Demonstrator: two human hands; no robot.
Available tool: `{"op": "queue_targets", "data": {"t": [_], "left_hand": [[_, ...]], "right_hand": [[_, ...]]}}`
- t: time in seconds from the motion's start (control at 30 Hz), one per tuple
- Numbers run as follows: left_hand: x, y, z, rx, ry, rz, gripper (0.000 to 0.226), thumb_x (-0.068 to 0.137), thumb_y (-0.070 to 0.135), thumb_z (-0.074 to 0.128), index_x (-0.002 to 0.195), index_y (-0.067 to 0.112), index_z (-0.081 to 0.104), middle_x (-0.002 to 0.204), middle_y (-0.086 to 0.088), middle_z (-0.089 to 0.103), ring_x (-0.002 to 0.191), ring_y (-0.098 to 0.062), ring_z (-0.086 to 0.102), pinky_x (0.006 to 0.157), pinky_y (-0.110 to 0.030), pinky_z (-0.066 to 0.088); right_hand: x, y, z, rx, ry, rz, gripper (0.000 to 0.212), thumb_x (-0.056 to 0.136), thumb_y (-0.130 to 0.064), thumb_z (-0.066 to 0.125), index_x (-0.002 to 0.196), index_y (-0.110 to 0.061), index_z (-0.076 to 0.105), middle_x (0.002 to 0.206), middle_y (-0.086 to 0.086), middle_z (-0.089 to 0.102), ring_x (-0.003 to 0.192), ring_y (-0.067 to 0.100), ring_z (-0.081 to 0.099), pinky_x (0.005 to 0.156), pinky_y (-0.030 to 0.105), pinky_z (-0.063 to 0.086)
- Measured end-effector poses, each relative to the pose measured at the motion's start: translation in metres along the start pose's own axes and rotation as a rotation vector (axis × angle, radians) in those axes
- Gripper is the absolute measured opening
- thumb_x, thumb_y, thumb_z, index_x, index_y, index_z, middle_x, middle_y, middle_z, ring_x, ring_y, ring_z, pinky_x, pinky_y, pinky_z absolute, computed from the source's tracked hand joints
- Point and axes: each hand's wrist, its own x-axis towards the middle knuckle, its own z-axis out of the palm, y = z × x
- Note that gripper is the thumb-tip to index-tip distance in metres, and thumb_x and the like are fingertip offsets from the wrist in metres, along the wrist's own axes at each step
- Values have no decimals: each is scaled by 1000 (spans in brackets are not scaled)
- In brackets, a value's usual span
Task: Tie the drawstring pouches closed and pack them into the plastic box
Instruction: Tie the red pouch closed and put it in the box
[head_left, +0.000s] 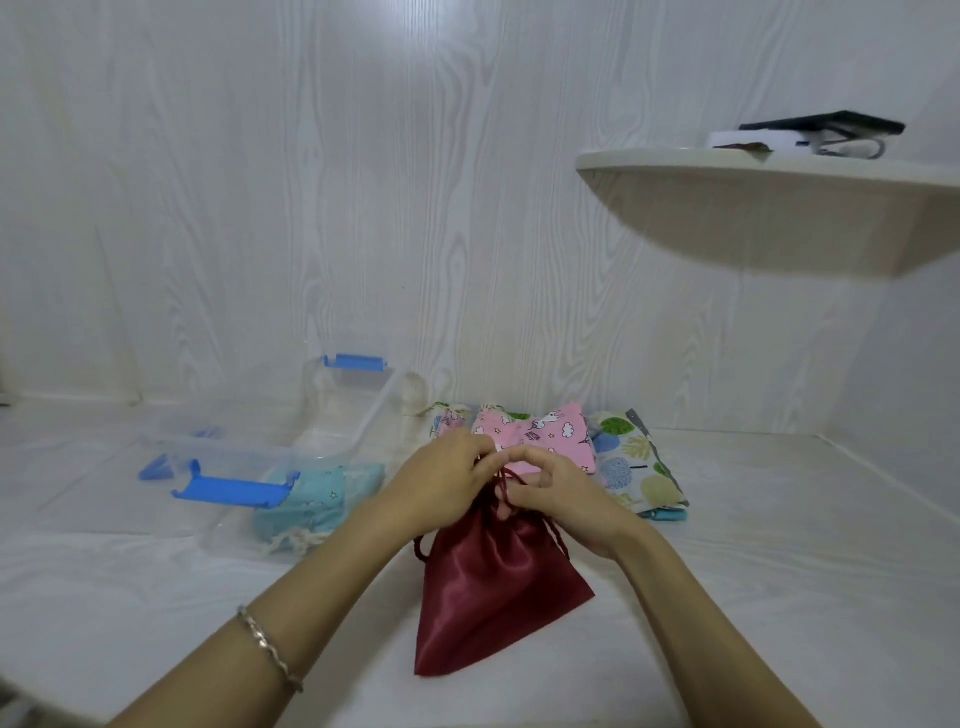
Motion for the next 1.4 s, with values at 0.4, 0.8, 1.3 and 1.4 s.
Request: {"op": "queue_targets", "data": {"t": [0.4,0.8,1.3,1.4], "left_hand": [[-12,-7,20,-20,228,-61,29,100,43,38,90,20,53,88,3,52,83,-17,52,74,-33,42],[-5,8,13,-1299,348,-381,37,103,20,37,70,10,49,92,-9,73,88,-18,68,76,-24,52],[-26,-10,21,-231,233,-119,42,100,32,42,61,19,33,57,6,41,58,-12,39,63,-38,40],[-26,-1,16,-213,177,-82,41,100,35,41,62,18,36,58,5,42,59,-13,41,63,-37,39]], "right_hand": [[15,27,-10,740,322,-60,23,84,-29,63,93,-10,71,98,7,68,81,18,64,69,29,54],[14,33,-7,1329,392,-8,17,88,-17,57,74,-9,60,63,3,56,58,15,63,67,30,59],[19,42,-13,961,430,2,17,87,-23,56,85,-6,56,48,-5,30,35,3,27,31,15,18],[22,34,-10,714,477,50,26,85,-30,61,83,-4,61,44,-7,25,34,3,21,30,16,16]]}}
